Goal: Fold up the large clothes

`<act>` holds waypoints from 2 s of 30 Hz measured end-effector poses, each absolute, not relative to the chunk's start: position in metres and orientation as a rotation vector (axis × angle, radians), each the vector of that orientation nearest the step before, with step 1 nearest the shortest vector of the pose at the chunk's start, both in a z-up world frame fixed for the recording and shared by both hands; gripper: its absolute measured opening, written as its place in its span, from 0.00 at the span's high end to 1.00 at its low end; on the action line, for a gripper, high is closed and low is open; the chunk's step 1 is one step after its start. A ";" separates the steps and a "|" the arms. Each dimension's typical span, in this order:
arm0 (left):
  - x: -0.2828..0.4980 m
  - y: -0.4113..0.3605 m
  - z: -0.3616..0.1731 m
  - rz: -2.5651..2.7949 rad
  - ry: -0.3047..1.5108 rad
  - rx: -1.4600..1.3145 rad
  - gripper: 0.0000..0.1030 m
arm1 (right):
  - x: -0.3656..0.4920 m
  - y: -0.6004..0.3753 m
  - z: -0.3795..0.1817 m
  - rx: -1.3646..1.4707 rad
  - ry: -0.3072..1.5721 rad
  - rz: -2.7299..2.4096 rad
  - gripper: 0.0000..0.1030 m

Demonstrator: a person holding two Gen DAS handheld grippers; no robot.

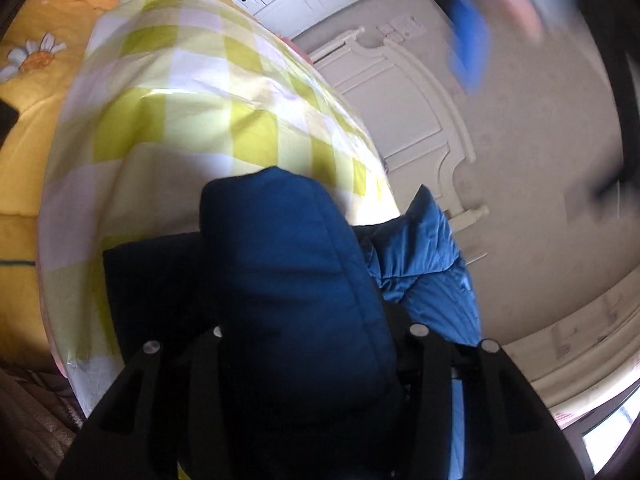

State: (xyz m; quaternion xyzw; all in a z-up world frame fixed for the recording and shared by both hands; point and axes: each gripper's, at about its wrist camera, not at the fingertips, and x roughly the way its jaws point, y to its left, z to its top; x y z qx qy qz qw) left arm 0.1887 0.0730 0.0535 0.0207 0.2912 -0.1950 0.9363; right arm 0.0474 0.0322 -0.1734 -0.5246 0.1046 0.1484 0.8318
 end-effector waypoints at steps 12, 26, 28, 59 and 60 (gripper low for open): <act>0.306 0.057 -0.070 -0.397 0.862 0.016 0.04 | -0.025 -0.045 -0.121 -0.871 0.248 0.692 0.30; 0.277 0.070 -0.067 -0.279 0.754 0.025 0.04 | 0.035 -0.136 -0.118 -0.530 0.412 0.603 0.30; 0.267 0.064 -0.055 -0.200 0.736 0.109 0.04 | 0.042 -0.139 -0.115 -0.496 0.454 0.623 0.30; 0.244 0.069 -0.061 0.083 0.695 0.004 0.04 | 0.342 -0.169 -0.087 -0.280 0.757 0.498 0.67; 0.245 0.070 -0.062 0.091 0.704 0.002 0.04 | 0.349 -0.164 -0.098 -0.284 0.761 0.498 0.66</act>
